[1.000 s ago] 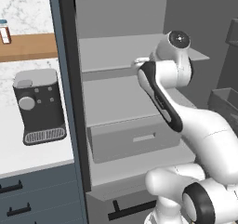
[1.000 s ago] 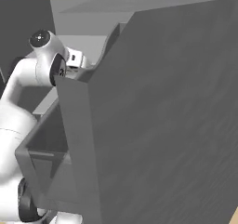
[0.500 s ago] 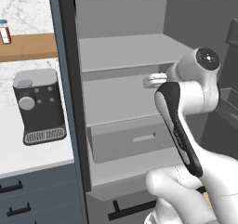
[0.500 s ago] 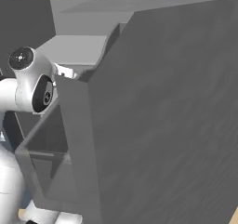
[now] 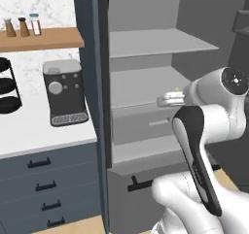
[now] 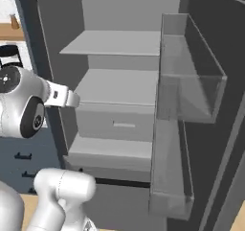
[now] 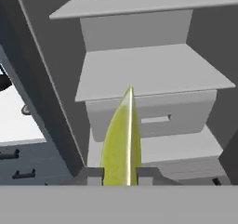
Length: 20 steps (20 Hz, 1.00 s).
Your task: Place one lemon wedge and one steak in each tupperware on the nearby counter, to pack two identical lunches.
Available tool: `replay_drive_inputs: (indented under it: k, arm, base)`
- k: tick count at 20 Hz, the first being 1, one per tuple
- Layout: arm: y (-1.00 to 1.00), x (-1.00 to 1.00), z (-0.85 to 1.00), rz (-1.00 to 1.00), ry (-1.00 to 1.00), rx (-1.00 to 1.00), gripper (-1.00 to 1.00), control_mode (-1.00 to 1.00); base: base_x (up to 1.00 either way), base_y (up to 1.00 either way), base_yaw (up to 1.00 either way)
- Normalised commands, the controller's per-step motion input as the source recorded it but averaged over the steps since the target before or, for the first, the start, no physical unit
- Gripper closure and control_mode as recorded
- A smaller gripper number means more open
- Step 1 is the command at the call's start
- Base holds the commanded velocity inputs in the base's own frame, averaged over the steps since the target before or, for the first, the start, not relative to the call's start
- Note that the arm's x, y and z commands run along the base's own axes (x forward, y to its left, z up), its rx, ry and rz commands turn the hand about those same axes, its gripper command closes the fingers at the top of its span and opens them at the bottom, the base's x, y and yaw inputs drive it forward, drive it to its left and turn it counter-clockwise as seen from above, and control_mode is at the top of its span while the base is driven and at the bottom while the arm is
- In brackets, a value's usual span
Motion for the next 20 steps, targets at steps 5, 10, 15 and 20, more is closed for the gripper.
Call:
replay_drive_inputs:
  k: [5,10,15,20]
  arm:
    - [0.00,0.00,0.00,0.00,0.00,0.00,1.00,1.00]
    - [0.00,0.00,0.00,0.00,0.00,0.00,1.00,1.00]
    - [0.00,0.00,0.00,0.00,0.00,0.00,1.00,1.00]
    - [0.00,0.00,0.00,0.00,0.00,0.00,1.00,1.00]
  base:
    - [-0.43,1.00,0.18]
    - [0.01,1.00,0.14]
    - [0.27,1.00,0.09]
    - [0.58,1.00,0.01]
